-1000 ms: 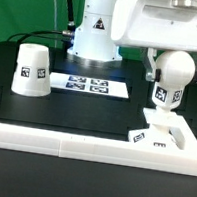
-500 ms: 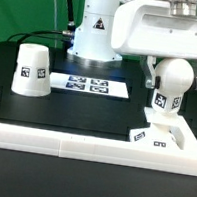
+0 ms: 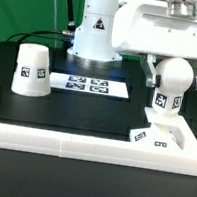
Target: Assemble lamp
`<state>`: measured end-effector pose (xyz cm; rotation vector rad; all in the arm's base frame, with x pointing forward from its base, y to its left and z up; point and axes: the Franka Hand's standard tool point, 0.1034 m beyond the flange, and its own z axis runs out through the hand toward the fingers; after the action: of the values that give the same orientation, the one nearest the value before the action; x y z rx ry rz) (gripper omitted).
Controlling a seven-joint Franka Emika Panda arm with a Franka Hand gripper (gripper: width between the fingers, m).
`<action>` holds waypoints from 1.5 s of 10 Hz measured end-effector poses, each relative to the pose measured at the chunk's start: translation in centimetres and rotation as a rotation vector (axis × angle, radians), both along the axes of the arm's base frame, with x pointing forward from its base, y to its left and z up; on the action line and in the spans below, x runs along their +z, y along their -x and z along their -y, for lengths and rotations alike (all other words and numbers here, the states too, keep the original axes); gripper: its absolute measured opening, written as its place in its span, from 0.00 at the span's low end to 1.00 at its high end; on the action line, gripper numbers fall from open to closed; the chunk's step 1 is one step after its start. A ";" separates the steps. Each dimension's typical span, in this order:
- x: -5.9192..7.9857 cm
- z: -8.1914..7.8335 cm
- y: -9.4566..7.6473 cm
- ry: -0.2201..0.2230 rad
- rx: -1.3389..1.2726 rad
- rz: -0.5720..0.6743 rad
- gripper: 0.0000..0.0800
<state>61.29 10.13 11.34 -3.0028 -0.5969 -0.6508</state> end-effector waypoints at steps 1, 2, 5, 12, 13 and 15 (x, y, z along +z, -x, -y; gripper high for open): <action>-0.1 0.1 0.1 0.001 -0.002 -0.008 0.72; -0.2 0.2 0.3 0.002 -0.003 -0.024 0.86; 0.2 0.4 0.7 0.005 -0.003 -0.052 0.87; 1.1 0.5 0.6 0.007 -0.002 -0.060 0.87; 1.0 0.5 0.6 0.010 -0.001 -0.091 0.87; 1.1 0.6 0.4 0.010 -0.005 -0.108 0.87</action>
Offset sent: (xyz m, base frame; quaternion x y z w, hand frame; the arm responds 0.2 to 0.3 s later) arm -0.0153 -0.0065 0.0063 0.0142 -0.0413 0.0206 0.9988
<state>60.87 9.55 12.41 -3.0257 -0.5897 -0.4830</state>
